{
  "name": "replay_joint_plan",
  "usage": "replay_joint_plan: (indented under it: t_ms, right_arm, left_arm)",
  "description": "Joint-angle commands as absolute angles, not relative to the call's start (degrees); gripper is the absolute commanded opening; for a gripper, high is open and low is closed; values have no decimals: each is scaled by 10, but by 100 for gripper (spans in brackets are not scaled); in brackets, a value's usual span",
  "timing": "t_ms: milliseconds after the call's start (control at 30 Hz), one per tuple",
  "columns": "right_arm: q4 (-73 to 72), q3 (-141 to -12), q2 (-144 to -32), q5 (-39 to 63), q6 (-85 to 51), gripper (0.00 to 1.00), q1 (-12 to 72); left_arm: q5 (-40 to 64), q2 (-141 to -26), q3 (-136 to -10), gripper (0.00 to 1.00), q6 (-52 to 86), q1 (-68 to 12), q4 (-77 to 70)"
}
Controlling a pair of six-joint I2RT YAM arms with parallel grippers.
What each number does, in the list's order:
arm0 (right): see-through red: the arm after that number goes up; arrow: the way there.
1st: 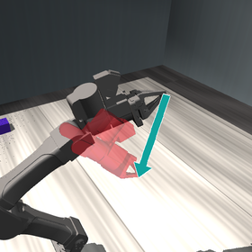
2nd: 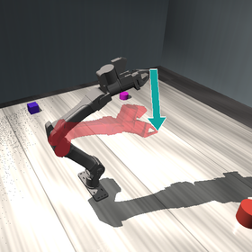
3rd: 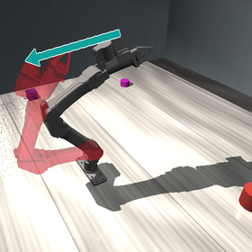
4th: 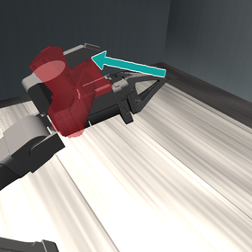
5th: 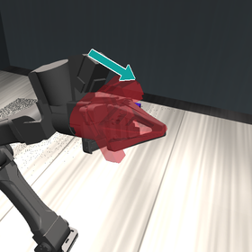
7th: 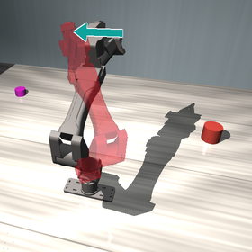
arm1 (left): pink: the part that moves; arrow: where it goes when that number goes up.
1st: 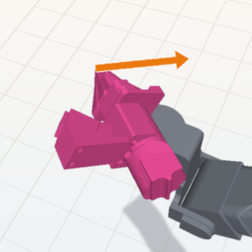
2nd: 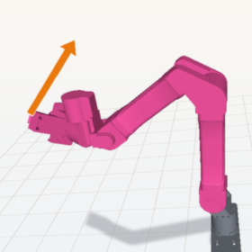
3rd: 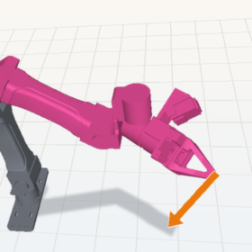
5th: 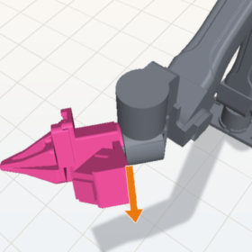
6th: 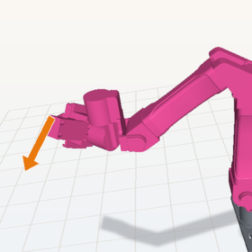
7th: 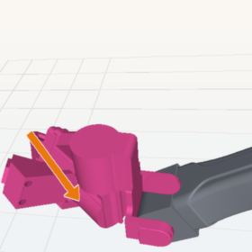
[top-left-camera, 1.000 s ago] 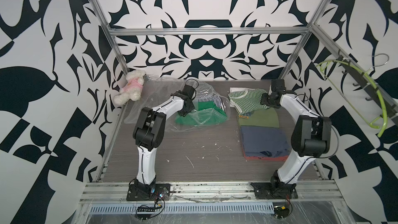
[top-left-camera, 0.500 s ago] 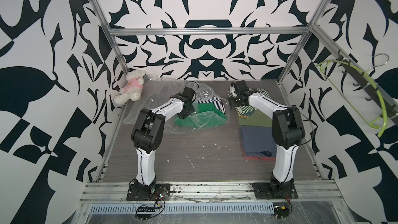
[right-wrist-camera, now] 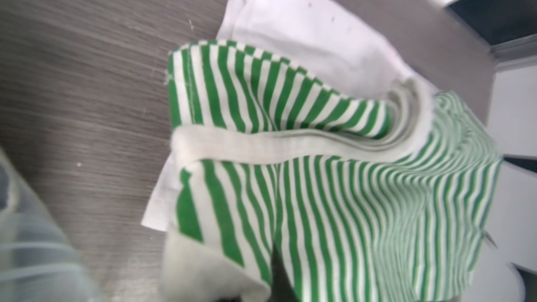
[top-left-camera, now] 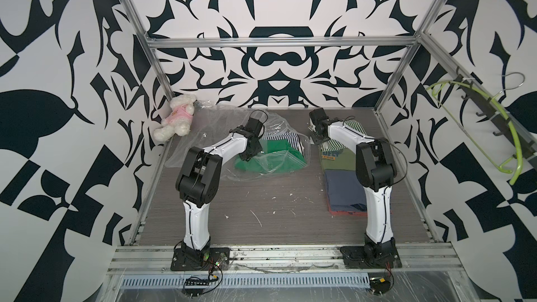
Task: Take the tank top out of the vacuum bag
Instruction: Adjust the tank top at the center of the board.
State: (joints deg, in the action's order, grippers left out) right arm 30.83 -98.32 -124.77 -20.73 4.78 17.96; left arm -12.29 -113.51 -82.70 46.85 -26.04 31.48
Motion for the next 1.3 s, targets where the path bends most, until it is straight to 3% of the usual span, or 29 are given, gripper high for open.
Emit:
replay_joint_plan:
  t_ms: [0,467,800,867,967,1067,1200,1267]
  right_arm:
    - [311,-1008,-1217,-210,35,0,178]
    - [263,-1051,-1234,-76,-108,0,160]
    - [255,-1103,-1284,-46,-141,2,152]
    - [266,-1120,-1298,-39,-146,9,149]
    - [261,-1106,-1281,-38,-148,35,149]
    - [233,-1050,-1225,-3,-145,52,149]
    - [202,-955,-1130,32,-144,65,150]
    - [194,-911,-1085,40,-149,66,153]
  left_arm:
    - [-125,-1119,-816,0,473,-261,333]
    - [-119,-1121,-812,0,480,-270,329]
    - [-117,-1120,-810,0,482,-272,329]
    - [-115,-1120,-811,0,482,-272,328]
    - [-116,-1115,-810,0,482,-273,329]
    - [-114,-1106,-801,0,476,-275,328]
    - [-110,-1085,-782,0,465,-278,329]
    - [-110,-1070,-772,0,457,-280,330]
